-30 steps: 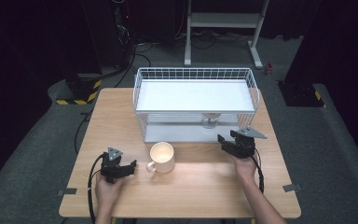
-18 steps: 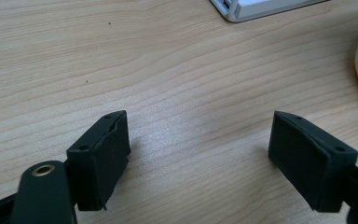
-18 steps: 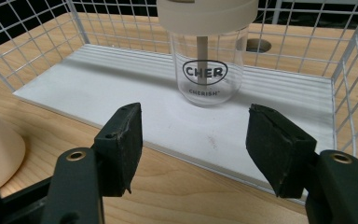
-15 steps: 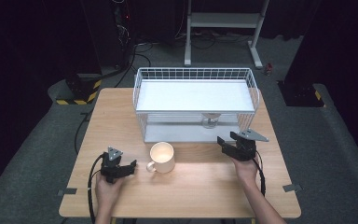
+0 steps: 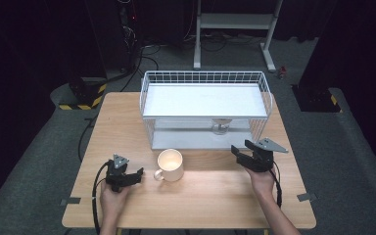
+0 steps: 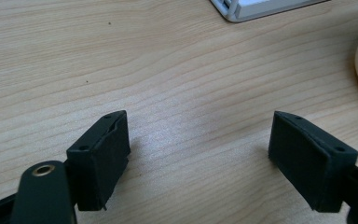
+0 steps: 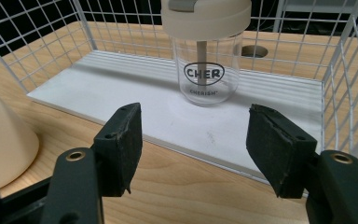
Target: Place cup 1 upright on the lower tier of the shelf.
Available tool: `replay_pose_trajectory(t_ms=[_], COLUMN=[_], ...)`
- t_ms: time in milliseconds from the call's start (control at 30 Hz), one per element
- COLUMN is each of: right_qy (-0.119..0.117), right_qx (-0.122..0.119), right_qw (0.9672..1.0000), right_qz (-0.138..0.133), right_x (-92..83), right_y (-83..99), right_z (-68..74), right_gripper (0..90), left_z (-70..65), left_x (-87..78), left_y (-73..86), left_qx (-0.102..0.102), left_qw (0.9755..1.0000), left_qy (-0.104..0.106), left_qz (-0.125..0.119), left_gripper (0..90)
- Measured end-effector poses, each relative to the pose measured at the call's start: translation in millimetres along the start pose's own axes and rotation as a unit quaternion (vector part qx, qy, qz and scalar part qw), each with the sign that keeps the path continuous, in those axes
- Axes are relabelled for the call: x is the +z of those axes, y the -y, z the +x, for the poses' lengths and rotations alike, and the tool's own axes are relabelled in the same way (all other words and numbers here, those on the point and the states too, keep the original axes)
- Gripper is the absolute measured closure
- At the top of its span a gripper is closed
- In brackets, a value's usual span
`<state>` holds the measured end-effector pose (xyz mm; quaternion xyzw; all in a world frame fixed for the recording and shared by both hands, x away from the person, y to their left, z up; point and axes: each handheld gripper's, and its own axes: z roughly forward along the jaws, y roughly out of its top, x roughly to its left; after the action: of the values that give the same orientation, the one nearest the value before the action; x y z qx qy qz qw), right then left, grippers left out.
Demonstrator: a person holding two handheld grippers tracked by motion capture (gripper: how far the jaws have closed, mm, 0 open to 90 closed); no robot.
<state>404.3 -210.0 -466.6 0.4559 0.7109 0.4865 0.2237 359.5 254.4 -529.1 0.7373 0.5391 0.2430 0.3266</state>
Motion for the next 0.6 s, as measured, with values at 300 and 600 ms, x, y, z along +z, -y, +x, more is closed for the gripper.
replay_pose_trajectory(t_ms=[300,600], right_qy=[0.001,0.007], right_qx=[0.005,0.01], right_qw=[1.0,0.9999], right_qz=[-0.004,-0.005], right_x=[-11.3,-21.8], right_y=[6.5,15.5], right_z=[-4.3,-10.2], right_gripper=[35.5,35.2], left_z=[0.0,0.0], left_x=[0.0,0.0], left_y=[0.0,0.0], left_qx=[0.0,0.0], left_qw=[1.0,1.0], left_qy=[0.0,0.0], left_qz=[0.0,0.0], left_gripper=[20.6,20.6])
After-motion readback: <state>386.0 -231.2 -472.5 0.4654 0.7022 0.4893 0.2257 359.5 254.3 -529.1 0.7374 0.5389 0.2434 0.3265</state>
